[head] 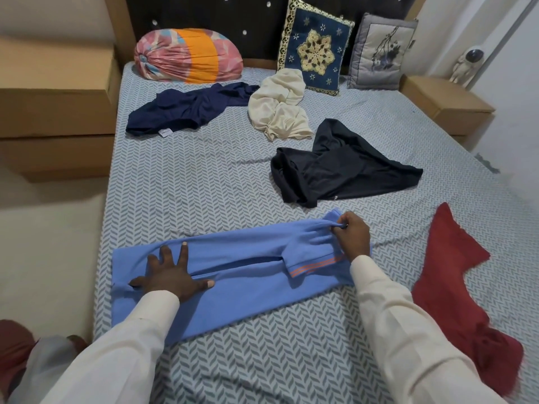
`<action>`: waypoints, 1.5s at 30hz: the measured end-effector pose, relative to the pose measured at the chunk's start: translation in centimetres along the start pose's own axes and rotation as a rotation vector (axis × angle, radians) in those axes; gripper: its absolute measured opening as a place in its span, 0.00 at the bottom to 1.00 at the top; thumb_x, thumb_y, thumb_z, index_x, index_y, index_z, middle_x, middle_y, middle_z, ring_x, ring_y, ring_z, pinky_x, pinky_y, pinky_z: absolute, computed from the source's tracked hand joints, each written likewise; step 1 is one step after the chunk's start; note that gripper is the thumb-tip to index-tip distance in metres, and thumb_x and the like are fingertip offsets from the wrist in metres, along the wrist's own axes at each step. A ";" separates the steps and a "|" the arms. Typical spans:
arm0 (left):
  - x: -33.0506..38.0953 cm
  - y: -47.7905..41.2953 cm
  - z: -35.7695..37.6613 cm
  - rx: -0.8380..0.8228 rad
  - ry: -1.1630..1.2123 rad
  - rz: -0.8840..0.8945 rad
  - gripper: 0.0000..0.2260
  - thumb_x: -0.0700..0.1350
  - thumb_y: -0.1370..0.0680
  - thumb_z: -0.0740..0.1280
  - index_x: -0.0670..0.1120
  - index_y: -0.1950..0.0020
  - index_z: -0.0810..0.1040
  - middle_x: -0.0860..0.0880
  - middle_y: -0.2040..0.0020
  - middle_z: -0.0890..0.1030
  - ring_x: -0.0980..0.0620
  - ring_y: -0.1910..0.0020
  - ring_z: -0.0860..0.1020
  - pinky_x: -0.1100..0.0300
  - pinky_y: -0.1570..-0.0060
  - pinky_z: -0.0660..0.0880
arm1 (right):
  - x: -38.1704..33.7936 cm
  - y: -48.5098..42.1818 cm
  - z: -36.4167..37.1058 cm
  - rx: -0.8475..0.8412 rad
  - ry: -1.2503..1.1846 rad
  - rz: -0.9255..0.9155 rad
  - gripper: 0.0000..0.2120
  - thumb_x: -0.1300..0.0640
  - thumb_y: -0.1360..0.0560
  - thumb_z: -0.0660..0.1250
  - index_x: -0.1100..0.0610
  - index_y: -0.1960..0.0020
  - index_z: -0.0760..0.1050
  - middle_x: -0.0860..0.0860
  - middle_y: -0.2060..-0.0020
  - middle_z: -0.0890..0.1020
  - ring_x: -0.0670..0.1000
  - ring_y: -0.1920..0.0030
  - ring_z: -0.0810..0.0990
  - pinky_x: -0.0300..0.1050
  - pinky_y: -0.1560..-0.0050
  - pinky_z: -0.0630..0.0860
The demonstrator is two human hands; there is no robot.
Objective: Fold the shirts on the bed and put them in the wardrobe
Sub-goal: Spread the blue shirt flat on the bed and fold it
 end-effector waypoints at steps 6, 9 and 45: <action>-0.1 0.1 0.1 0.015 -0.001 -0.003 0.52 0.78 0.33 0.58 0.58 0.24 0.30 0.48 0.22 0.33 0.38 0.23 0.40 0.28 0.35 0.60 | 0.4 -0.4 2.9 -0.200 0.413 0.060 0.10 0.56 0.26 0.66 0.59 0.48 0.75 0.62 0.46 0.75 0.64 0.48 0.78 0.53 0.50 0.74; 0.0 -0.1 0.0 0.014 0.000 0.000 0.52 0.78 0.33 0.58 0.57 0.24 0.29 0.48 0.22 0.32 0.38 0.23 0.40 0.27 0.35 0.59 | 1.6 -0.3 3.9 -0.254 0.531 0.072 0.14 0.51 0.29 0.66 0.55 0.45 0.77 0.61 0.44 0.76 0.64 0.42 0.74 0.51 0.42 0.73; -3.8 -2.6 -7.0 0.932 0.111 0.243 0.19 0.41 0.24 0.57 0.38 0.37 0.76 0.33 0.37 0.74 0.33 0.37 0.72 0.35 0.31 0.55 | 4.0 -5.8 6.1 -0.084 -0.245 0.457 0.29 0.40 0.34 0.77 0.51 0.41 0.72 0.58 0.53 0.78 0.56 0.56 0.78 0.49 0.56 0.76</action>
Point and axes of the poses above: each hand's wrist, its own y-axis away from the middle knuckle, its own z-axis out of the palm, x = y × z, the point moved 10 cm from there along -y, towards the middle knuckle
